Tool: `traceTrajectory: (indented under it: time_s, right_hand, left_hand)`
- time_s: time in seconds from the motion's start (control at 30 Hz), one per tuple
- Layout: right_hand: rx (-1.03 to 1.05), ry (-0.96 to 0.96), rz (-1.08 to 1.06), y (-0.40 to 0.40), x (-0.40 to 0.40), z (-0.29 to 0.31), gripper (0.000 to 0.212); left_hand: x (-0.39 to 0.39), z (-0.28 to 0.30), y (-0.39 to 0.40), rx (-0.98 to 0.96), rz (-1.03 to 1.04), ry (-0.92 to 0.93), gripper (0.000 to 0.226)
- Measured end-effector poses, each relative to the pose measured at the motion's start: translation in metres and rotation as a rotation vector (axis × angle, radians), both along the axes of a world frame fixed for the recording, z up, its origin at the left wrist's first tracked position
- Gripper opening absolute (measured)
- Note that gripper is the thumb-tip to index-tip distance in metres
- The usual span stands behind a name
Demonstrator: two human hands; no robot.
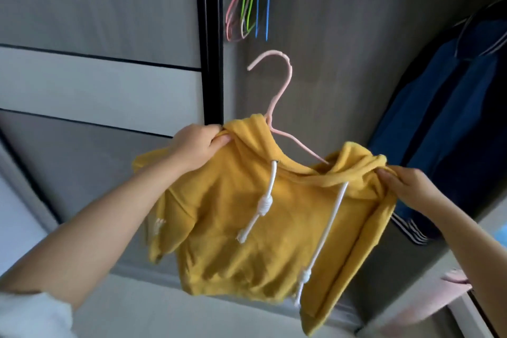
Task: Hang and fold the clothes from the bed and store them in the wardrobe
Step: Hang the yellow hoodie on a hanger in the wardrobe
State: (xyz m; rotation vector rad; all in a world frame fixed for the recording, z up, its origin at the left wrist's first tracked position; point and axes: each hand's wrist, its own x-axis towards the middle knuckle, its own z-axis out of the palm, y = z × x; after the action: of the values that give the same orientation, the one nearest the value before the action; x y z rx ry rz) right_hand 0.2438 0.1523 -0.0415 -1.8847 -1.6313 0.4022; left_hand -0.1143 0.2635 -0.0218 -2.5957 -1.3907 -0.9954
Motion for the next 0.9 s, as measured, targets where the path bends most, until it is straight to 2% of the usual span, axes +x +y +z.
traceTrajectory:
  time_s: [0.03,0.1,0.13,0.17,0.2,0.27,0.3,0.37,0.43,0.53,0.6,0.63,0.67,0.7,0.73,0.83,0.9]
  right_hand:
    - [0.001,0.13,-0.008,-0.002,0.005,0.004,0.035]
    - [-0.036,0.279,-0.041,-0.004,0.013,0.006,0.079]
    - [-0.065,0.324,-0.043,-0.006,0.015,0.005,0.092]
    - [-0.101,0.343,-0.019,-0.008,0.015,0.004,0.094]
    - [-0.138,0.326,0.0,-0.011,0.011,0.006,0.085]
    - [-0.135,0.238,0.022,-0.011,0.007,0.006,0.047]
    - [-0.131,0.163,0.027,-0.01,0.008,0.006,0.037]
    - [-0.126,0.041,0.067,-0.013,0.01,0.002,0.044]
    - [-0.125,0.022,0.095,-0.023,0.005,0.001,0.056]
    - [-0.026,0.215,0.096,-0.03,0.003,-0.004,0.082]
    - [0.019,0.388,0.147,-0.03,-0.012,-0.003,0.077]
    - [0.051,0.436,0.158,-0.029,-0.023,0.001,0.067]
    - [0.095,0.463,0.145,-0.028,-0.033,0.003,0.048]
    - [0.125,0.432,0.106,-0.025,-0.041,0.006,0.028]
    - [0.177,0.33,0.062,-0.025,-0.047,0.009,0.017]
    - [0.369,-0.069,0.13,-0.02,-0.056,0.02,0.028]
    - [0.319,-0.237,0.221,-0.015,-0.049,0.02,0.039]
  left_hand:
    - [-0.004,0.001,0.002,-0.023,-0.004,0.007,0.053]
    - [-0.011,0.005,0.005,-0.071,0.005,-0.003,0.036]
    - [-0.013,0.007,0.006,-0.076,0.014,-0.01,0.033]
    - [-0.013,0.008,0.007,-0.066,0.018,-0.019,0.032]
    - [-0.013,0.009,0.009,-0.053,0.026,-0.035,0.034]
    - [-0.015,0.007,0.011,-0.013,0.052,-0.074,0.045]
    - [-0.016,0.006,0.012,0.001,0.072,-0.087,0.052]
    - [-0.02,0.002,0.015,-0.008,0.108,-0.094,0.058]
    - [-0.021,-0.002,0.016,-0.028,0.115,-0.085,0.06]
    - [-0.01,-0.001,0.012,-0.031,0.032,-0.009,0.062]
    - [0.002,0.001,0.006,-0.021,-0.008,0.026,0.062]
    - [0.007,0.003,0.003,-0.016,0.005,0.032,0.062]
    - [0.012,0.004,0.0,-0.011,0.028,0.03,0.061]
    - [0.017,0.005,-0.002,-0.014,0.052,0.021,0.056]
    - [0.021,0.005,-0.004,-0.021,0.068,0.004,0.048]
    - [0.027,0.007,-0.01,-0.037,0.043,-0.052,0.029]
    - [0.031,0.01,-0.016,-0.026,0.005,-0.086,0.031]
